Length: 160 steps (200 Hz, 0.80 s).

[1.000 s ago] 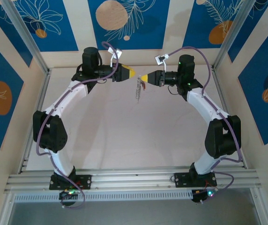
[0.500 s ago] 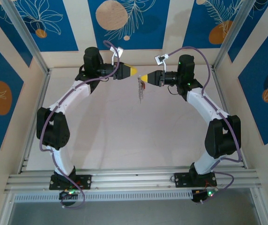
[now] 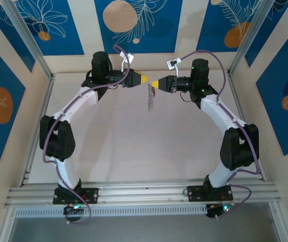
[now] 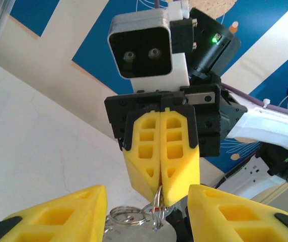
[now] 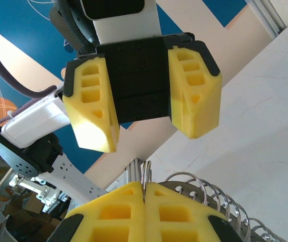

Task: Put the keys on the keyring

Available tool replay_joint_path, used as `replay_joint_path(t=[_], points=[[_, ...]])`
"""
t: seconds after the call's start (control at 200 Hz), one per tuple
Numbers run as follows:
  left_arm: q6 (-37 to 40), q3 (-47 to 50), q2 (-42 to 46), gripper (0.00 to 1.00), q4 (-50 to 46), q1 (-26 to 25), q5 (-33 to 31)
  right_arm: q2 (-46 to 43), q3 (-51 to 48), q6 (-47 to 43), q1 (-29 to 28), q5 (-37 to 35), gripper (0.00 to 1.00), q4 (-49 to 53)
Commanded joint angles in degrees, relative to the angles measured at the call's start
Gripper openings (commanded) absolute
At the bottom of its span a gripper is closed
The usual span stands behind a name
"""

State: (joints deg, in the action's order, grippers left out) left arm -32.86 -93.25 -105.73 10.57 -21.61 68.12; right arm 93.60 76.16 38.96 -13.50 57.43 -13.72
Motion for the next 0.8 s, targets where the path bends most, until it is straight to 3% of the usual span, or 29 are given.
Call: replay_joint_path(t=[0.0,0.235,0.56,0.795], points=[[3.9,0.0,0.5,0.46,-3.6,-0.8,0.5,-0.3,2.0,0.5,-0.5,0.5,0.0,-1.1],[5.7,-0.4,0.6,0.4,-5.6,-1.7,0.8,-0.1,2.1,0.6,-0.7,0.3,0.0,-1.1],[6.1,0.5,1.5,0.2,-5.0,-2.2,1.0,-0.1,1.6,0.2,-0.7,0.0,0.0,-0.8],[3.6,1.7,1.8,0.0,-0.9,-2.5,0.9,0.0,1.3,0.2,-0.6,0.1,0.0,-0.7]])
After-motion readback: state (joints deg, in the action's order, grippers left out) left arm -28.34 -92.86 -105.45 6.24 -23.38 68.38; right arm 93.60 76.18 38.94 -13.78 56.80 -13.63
